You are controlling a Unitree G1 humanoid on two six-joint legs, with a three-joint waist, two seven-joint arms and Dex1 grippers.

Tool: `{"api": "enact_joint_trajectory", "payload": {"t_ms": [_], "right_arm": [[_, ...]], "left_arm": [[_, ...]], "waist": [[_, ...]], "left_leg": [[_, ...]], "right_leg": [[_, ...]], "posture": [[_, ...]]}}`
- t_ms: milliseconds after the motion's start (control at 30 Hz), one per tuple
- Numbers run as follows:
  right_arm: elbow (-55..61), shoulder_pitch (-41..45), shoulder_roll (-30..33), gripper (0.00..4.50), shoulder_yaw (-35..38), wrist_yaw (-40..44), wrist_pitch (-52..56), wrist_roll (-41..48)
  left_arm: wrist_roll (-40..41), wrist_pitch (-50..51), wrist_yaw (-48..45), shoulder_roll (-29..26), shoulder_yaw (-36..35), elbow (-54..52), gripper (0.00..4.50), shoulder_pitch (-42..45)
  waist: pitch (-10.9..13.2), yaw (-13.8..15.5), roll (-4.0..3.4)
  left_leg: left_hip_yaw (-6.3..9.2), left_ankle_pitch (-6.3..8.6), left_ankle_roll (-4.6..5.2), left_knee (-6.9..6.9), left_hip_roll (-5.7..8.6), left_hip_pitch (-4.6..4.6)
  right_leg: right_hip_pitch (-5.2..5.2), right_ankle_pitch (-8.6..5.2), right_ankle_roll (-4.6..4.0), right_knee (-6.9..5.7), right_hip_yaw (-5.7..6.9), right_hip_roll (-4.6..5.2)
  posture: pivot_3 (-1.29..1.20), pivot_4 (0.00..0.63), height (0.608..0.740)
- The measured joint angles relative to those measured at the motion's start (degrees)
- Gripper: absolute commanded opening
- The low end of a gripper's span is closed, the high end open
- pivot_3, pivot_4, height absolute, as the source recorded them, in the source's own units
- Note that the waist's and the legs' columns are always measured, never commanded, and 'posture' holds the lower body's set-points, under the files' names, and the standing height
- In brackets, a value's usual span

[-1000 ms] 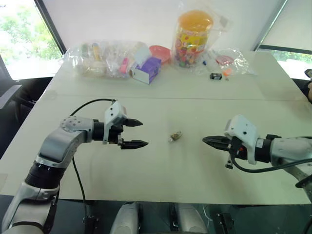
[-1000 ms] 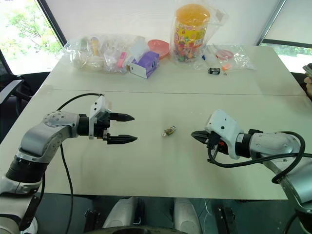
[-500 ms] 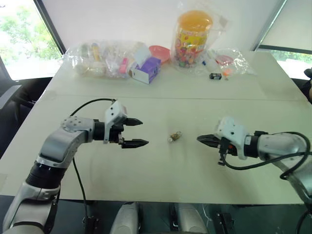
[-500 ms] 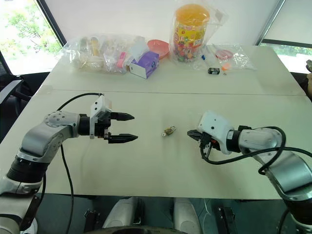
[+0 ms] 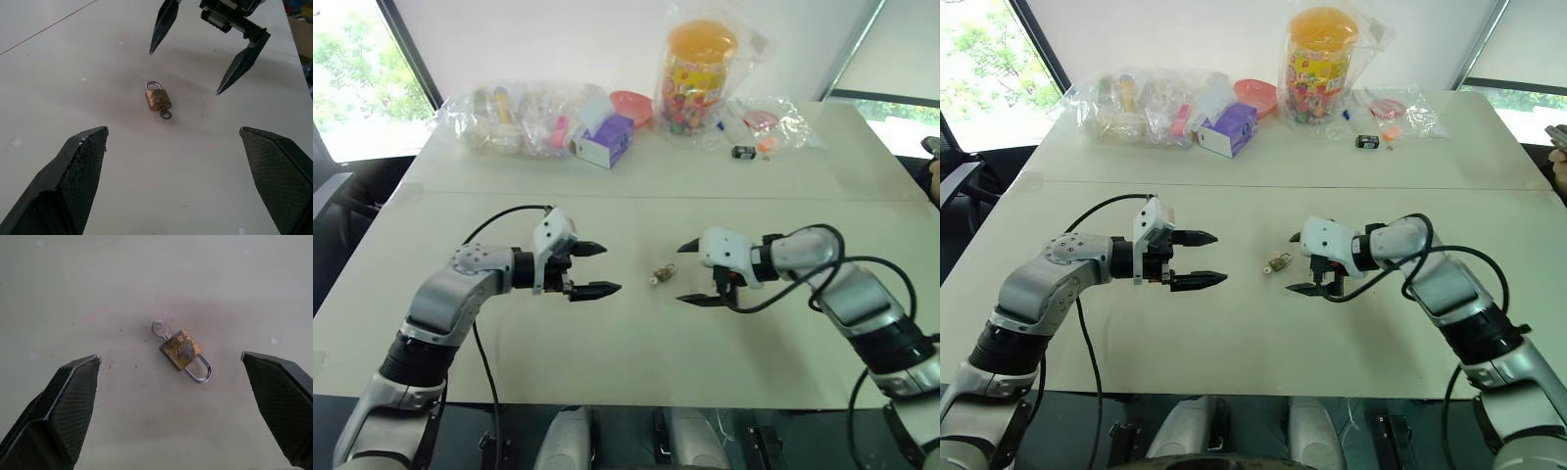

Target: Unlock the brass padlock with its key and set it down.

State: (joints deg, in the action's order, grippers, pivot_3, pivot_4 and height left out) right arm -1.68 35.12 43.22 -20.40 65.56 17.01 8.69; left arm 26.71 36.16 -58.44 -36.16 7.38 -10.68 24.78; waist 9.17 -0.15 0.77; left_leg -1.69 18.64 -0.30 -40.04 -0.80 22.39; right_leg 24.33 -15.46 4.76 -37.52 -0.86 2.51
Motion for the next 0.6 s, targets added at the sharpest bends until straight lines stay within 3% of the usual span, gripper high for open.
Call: {"api": "enact_joint_trajectory", "payload": {"t_ms": [267, 600], "right_arm": [[-26.5, 9.1, -8.2, 4.45, -2.3, 5.3, -8.9, -5.1], [-40.5, 14.8, -14.1, 4.45, -0.9, 6.8, -17.5, -8.1]], "left_arm": [[0.3, 1.7, 1.8, -0.8, -0.8, -3.4, 4.50, -1.8], [0.3, 2.3, 2.7, -1.1, -1.5, -5.0, 4.50, -2.1]], "waist": [[0.0, -0.7, -0.01], [0.0, -1.1, -0.02]], "left_leg": [[-0.03, -0.01, -0.02, 0.01, 0.02, 0.00], [-0.03, -0.06, -0.11, 0.01, -0.02, -0.17]], "right_leg": [[0.01, 0.00, 0.00, -0.02, -0.01, 0.10], [0.00, 0.01, -0.01, -0.29, -0.05, 0.10]], "posture": [[0.00, 0.150, 0.735], [0.00, 0.150, 0.735]]}}
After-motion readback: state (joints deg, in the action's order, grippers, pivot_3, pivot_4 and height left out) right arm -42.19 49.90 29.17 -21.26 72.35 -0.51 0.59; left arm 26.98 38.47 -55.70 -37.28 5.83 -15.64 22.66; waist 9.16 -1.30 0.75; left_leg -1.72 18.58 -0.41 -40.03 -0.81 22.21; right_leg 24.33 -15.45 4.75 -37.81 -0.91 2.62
